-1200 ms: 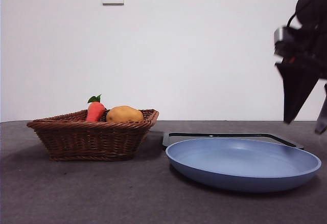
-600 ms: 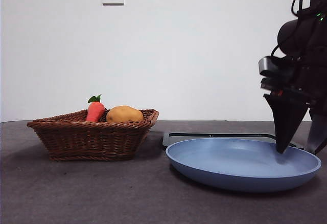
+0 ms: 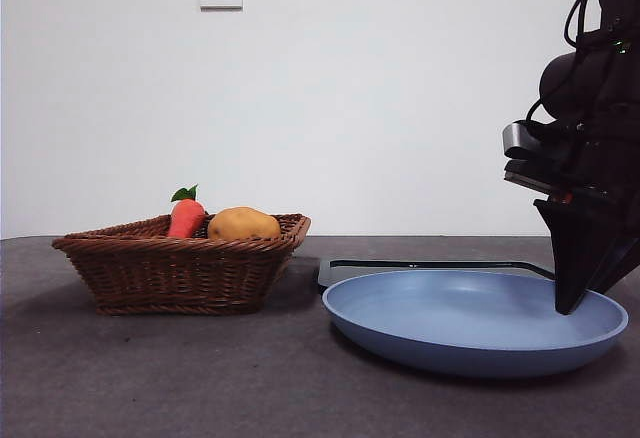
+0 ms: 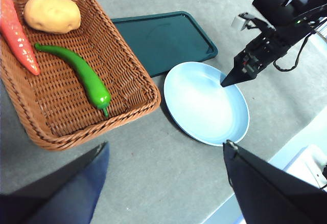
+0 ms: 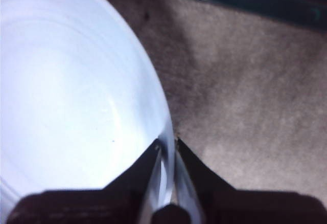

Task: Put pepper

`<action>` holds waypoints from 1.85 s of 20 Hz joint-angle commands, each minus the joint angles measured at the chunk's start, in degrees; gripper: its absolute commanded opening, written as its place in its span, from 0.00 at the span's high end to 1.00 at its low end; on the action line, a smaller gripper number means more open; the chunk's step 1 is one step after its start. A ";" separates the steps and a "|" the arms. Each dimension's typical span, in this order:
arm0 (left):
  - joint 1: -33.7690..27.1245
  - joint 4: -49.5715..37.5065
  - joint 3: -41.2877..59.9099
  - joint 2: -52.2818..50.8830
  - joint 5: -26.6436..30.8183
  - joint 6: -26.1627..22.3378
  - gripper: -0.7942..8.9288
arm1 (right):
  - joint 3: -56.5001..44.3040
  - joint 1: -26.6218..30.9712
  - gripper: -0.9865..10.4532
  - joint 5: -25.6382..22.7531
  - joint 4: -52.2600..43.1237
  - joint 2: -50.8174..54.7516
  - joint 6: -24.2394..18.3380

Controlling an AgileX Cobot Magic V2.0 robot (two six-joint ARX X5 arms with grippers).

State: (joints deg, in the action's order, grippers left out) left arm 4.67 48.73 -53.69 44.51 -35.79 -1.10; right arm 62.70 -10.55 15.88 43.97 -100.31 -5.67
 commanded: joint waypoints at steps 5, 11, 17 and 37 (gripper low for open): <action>4.46 -1.31 -1.66 6.01 8.81 1.44 0.52 | 0.52 -0.33 0.91 -0.85 2.73 5.64 2.34; 14.51 -10.29 -4.83 21.79 20.11 5.35 0.52 | 0.52 0.90 0.91 -1.09 6.19 23.52 4.33; 20.20 -13.75 -15.56 42.29 31.50 5.57 0.52 | 0.52 3.10 0.91 -1.03 8.48 37.92 5.90; 21.68 -16.74 -25.86 66.49 35.82 5.64 0.53 | 0.52 3.08 0.91 -0.94 10.12 43.43 6.25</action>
State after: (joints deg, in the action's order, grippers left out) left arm 25.96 32.27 -78.43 109.97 -0.14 4.14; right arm 62.65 -7.42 14.79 54.61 -56.55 -0.19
